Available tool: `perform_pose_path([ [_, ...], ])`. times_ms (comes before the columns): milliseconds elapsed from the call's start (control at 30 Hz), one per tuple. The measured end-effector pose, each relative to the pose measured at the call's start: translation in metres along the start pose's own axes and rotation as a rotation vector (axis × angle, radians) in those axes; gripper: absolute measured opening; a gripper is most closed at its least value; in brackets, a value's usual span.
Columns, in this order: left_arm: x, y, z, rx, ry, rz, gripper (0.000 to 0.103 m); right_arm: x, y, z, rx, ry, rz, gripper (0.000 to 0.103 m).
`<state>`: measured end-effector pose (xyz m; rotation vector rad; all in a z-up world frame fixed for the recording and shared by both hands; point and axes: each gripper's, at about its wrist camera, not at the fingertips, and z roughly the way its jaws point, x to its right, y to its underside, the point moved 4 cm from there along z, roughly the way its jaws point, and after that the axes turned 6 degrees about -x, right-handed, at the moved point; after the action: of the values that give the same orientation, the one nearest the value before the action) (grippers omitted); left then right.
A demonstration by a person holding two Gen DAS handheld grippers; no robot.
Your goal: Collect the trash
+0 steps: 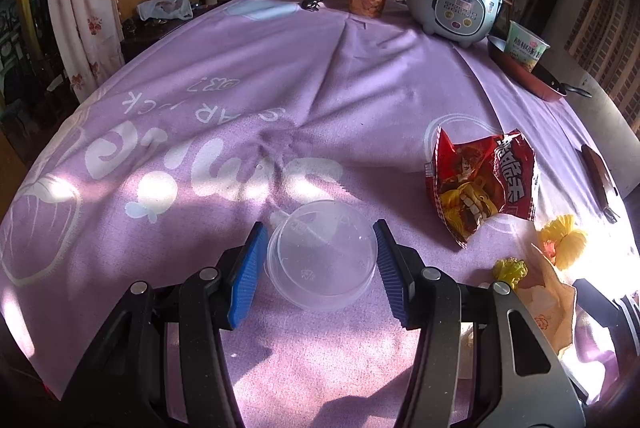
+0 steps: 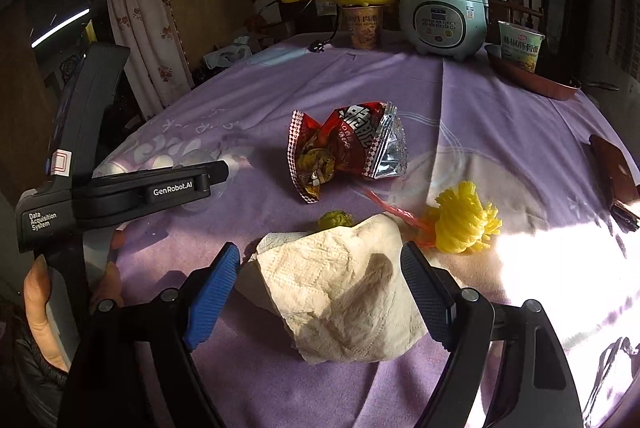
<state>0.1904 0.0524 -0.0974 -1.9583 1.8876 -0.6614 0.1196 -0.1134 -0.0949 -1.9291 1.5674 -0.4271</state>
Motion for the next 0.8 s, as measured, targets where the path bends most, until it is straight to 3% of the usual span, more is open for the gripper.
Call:
perform_pose_path([
  [33,0.000,0.000,0.000,0.000,0.003,-0.002,0.054,0.002,0.000,0.001,0.005,0.009,0.003,0.060],
  [67,-0.001,0.000,0.000,0.000,0.006,-0.003,0.054,0.006,0.000,0.001,0.004,0.008,0.011,0.027],
  [100,-0.001,0.000,0.000,0.001,0.010,-0.004,0.054,0.011,0.001,0.000,-0.004,-0.014,0.027,0.012],
  [133,-0.001,0.000,-0.001,0.001,0.013,-0.005,0.054,0.017,0.002,-0.001,-0.008,-0.052,0.053,0.005],
  [200,-0.001,0.000,-0.001,0.004,0.020,-0.004,0.054,0.030,0.004,-0.013,0.022,-0.110,0.112,0.005],
  [533,-0.004,0.005,-0.019,0.033,0.098,-0.013,0.054,0.050,0.003,-0.073,0.142,-0.223,0.182,0.005],
  [800,-0.008,0.017,-0.072,0.105,0.150,-0.015,0.054,0.041,0.000,-0.105,0.202,-0.270,0.164,0.005],
])
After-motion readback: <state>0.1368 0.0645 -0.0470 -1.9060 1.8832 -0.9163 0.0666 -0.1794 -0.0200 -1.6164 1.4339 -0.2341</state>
